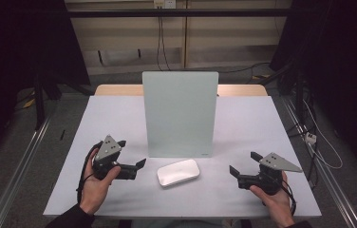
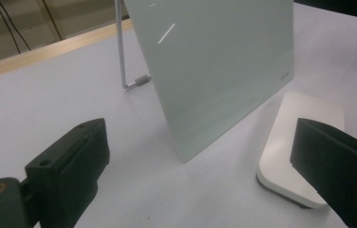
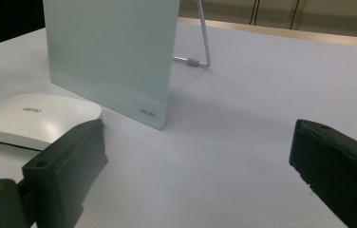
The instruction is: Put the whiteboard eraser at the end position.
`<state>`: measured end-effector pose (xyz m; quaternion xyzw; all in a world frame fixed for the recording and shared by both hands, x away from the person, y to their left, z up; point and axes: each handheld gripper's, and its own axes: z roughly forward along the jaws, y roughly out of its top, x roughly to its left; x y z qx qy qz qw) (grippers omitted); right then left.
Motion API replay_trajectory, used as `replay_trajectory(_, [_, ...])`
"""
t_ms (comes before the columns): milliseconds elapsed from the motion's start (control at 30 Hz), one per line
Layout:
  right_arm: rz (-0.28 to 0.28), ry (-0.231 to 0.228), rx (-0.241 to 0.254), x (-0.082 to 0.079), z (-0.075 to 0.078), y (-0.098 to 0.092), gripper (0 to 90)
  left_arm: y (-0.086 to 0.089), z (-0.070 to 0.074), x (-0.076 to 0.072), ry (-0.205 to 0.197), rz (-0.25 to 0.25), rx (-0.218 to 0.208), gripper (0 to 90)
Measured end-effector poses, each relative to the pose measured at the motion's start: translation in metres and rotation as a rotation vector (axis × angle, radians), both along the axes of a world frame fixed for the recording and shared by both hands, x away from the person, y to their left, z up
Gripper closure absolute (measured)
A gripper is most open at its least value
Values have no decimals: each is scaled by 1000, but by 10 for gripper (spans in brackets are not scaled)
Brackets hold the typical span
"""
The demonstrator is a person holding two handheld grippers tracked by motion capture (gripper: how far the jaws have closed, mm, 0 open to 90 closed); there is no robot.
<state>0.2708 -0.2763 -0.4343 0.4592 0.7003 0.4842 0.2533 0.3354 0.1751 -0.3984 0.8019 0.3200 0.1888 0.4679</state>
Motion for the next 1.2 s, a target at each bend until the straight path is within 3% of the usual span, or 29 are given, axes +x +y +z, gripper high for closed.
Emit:
replay_trajectory(333, [-8, -1, 7, 0, 0, 0, 46, 12, -8, -10, -3, 38, -4, 55])
replay_trajectory(567, [-13, 3, 1, 0, 0, 0, 46, 13, -14, -15, 1, 45, -35, 55])
replay_trajectory(733, [-14, 5, -1, -1, 0, 0, 46, 14, -16, -19, -28, 50, -32, 54])
replay_trajectory(833, [-14, 7, -3, -1, -1, 0, 46, 16, -19, -22, -23, 60, -45, 51])
replay_trajectory(1200, [-16, 9, -7, 0, -1, -1, 46, 19, -20, -21, -20, 68, -72, 45])
